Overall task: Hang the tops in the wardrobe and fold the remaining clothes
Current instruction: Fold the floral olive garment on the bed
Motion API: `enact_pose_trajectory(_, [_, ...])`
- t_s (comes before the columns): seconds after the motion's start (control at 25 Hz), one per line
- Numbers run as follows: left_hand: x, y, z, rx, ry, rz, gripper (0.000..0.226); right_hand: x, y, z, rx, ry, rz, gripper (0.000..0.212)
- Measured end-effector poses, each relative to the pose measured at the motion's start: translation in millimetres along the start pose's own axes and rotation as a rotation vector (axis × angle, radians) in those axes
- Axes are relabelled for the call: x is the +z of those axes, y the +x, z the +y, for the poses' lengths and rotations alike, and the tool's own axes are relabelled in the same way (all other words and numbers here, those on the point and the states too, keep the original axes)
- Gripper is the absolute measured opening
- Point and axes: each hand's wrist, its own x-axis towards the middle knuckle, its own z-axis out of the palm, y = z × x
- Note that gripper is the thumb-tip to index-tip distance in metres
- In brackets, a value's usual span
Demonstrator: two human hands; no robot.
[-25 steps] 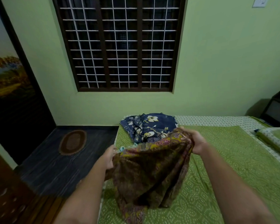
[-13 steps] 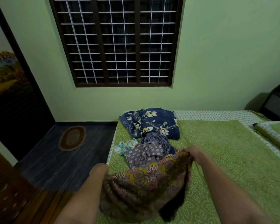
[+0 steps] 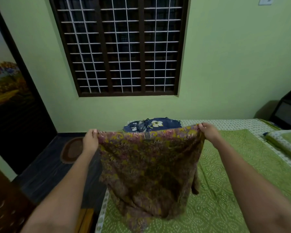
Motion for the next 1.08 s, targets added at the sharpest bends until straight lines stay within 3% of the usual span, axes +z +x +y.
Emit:
enact_pose_trajectory(0.08, [-13.1, 24.0, 36.6, 0.061, -0.019, 0.091, 0.031, -20.1, 14.9, -37.4, -0.08, 0.01, 0.066, 0.022])
enact_pose_trajectory(0.16, [-15.5, 35.6, 56.3, 0.044, 0.109, 0.105, 0.034, -28.5, 22.6, -57.7, -0.134, -0.002, 0.106, 0.03])
enact_pose_trajectory(0.24, [-11.7, 33.9, 50.5, -0.025, 0.33, -0.009, 0.035, -21.1, 18.0, -50.0, -0.111, -0.164, 0.068, 0.035])
enact_pose_trajectory(0.32, [-7.7, 32.1, 35.6, -0.074, 0.397, -0.173, 0.037, -11.0, 11.6, -30.3, -0.041, -0.2, 0.036, 0.028])
enact_pose_trajectory(0.48, [-11.3, 29.2, 11.4, -0.289, 0.032, -0.342, 0.032, -5.8, 0.1, -8.1, 0.171, 0.211, -0.062, 0.008])
enact_pose_trajectory(0.56, [-14.3, 19.1, 7.0, -0.448, -0.179, -0.494, 0.032, -7.0, -7.7, -8.5, 0.231, 0.327, -0.194, 0.02])
enact_pose_trajectory(0.64, [-16.0, 14.2, -2.1, -0.561, -0.202, -0.58, 0.032, -10.2, -18.5, -11.7, 0.271, 0.356, -0.372, 0.025])
enact_pose_trajectory(0.72, [-22.8, 12.3, -10.0, -0.602, -0.179, -0.713, 0.03, -12.1, -22.2, -4.0, 0.256, 0.235, -0.504, 0.014])
enact_pose_trajectory(0.76, [-23.4, 13.2, -17.8, -0.603, -0.143, -0.796, 0.031, -10.9, -24.0, 2.1, 0.228, 0.109, -0.52, 0.007])
enact_pose_trajectory(0.84, [-23.7, 8.4, -23.5, -0.525, -0.01, -0.944, 0.03, -4.8, -21.1, 17.8, 0.128, -0.257, -0.5, 0.011])
enact_pose_trajectory(0.88, [-23.8, 5.4, -19.5, -0.435, 0.058, -0.951, 0.024, -2.9, -20.3, 18.5, 0.081, -0.411, -0.473, 0.012])
enact_pose_trajectory(0.96, [-25.8, 6.6, -0.3, -0.248, 0.135, -0.755, 0.014, -8.9, -15.2, 6.1, -0.033, -0.557, -0.322, 0.026])
enact_pose_trajectory(1.08, [-36.1, 26.5, 42.9, -0.099, -0.072, -0.373, 0.007, -41.5, -6.4, -31.1, -0.22, -0.365, 0.1, 0.026])
